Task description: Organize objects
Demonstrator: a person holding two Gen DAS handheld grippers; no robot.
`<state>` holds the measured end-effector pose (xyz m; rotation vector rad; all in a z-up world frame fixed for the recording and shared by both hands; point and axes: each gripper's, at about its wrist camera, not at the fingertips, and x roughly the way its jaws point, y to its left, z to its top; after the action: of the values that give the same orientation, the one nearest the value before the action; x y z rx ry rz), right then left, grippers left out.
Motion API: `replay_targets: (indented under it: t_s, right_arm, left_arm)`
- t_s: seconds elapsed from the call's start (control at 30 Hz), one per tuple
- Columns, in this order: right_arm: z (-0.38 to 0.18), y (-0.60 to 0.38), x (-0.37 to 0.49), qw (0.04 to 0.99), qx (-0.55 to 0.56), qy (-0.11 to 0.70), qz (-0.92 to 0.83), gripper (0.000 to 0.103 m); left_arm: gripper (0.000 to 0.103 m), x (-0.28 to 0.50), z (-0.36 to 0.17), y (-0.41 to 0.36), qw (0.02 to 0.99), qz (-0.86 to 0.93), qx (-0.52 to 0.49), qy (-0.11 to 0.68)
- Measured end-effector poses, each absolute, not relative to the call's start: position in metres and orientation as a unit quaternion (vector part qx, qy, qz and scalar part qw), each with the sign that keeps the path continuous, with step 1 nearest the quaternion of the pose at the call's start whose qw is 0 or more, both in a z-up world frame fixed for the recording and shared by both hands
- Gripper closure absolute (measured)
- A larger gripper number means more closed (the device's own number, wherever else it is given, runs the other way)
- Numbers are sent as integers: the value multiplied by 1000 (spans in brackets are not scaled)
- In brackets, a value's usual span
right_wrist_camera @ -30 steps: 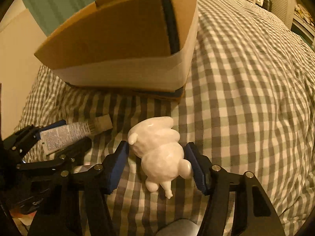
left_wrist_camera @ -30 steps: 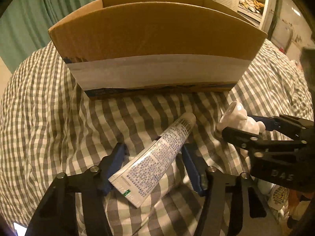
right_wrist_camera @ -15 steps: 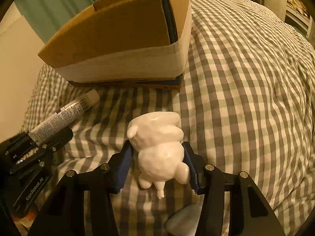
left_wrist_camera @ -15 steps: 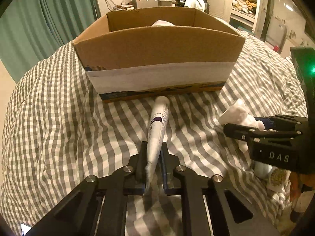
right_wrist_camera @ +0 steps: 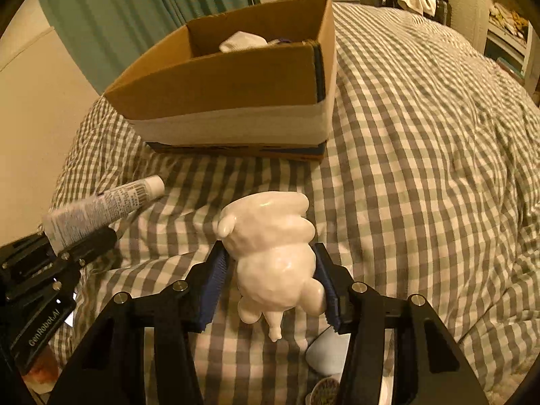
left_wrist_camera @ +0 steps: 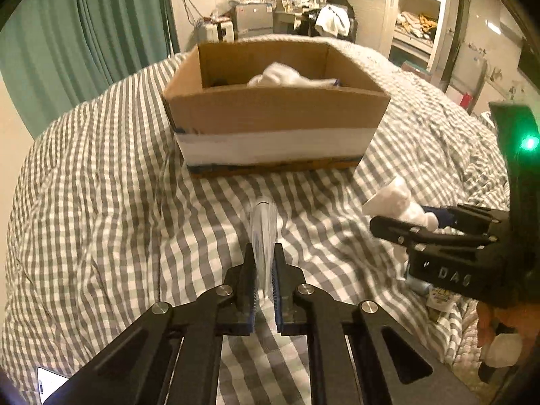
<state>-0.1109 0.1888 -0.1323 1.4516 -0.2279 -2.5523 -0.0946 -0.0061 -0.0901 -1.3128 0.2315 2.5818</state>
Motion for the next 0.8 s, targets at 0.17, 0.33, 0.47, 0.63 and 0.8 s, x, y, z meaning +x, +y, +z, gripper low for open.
replay_targets:
  t_s: [0.17,0.33,0.47,0.63,0.8]
  right_arm:
    - [-118,184,-105,98,478,-66,-870,53]
    - [-108,193,-101,96,467,-61,-877,53]
    - [-105,197,-95,87,465,-59,-879,53]
    - [-111,213,-100,66,469,-75,-877,53]
    - [-114,246,-99,29,467,-86,-879,53]
  left_arm:
    - [102,-88,-75,-5,122,890,-431,87]
    - [102,-90,-75,-4,132,888,-432,86]
    - [93,-92,-88,4,130,881,-444,102]
    - [61,-99,-107,16,128,868,-471,89]
    - [47,-111,-116,36,131,862,-484,74]
